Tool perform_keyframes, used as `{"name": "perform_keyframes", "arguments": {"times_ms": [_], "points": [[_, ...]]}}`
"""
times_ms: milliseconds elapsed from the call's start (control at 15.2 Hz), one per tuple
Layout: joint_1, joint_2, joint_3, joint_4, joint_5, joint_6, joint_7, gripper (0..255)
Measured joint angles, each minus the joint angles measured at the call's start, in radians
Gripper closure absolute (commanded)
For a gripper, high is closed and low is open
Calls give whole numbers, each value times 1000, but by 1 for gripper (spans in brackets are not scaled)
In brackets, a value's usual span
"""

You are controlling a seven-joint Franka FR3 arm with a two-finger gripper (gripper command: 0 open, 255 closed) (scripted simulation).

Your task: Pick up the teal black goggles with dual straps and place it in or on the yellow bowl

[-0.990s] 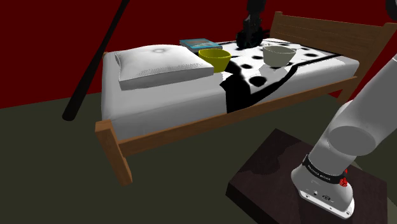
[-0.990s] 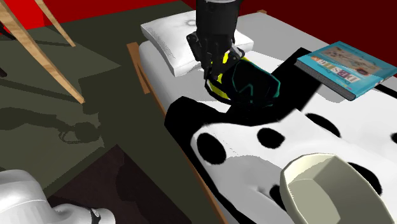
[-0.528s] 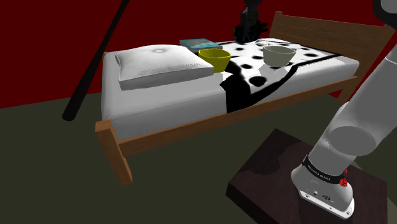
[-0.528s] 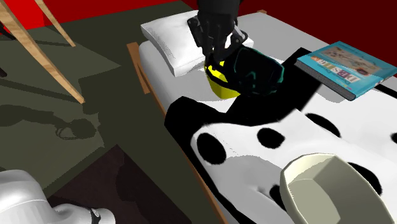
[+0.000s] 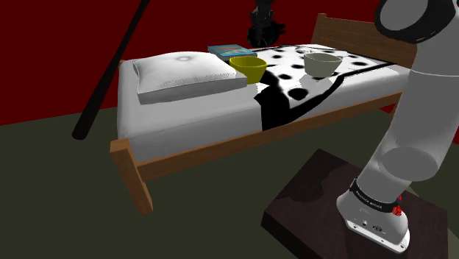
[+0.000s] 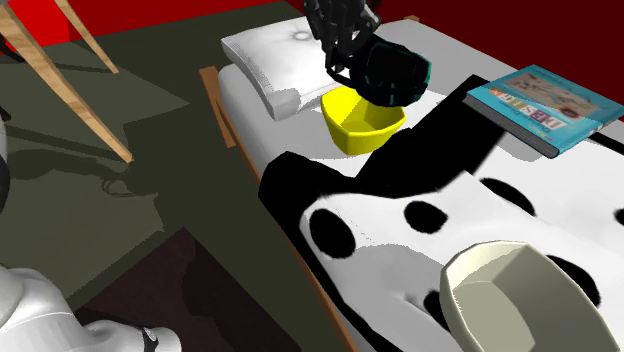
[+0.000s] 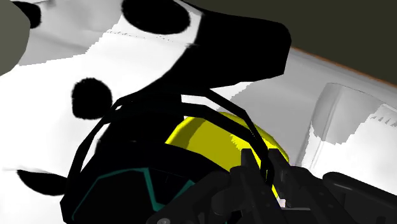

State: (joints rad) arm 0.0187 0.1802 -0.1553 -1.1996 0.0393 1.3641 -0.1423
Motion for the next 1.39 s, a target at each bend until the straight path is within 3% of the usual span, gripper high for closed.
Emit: {"name": "perform_keyframes", "arguments": {"times_ms": [132,264,330,1056,1386], "points": [[4,87,7,125,12,-38,18,255],[8,249,20,373,33,-122,53,255],[11,283,23,420,36,-138,61,255],[42,153,23,62,16,91,67,255],[45,136,23,2,14,135,67,255]]}}
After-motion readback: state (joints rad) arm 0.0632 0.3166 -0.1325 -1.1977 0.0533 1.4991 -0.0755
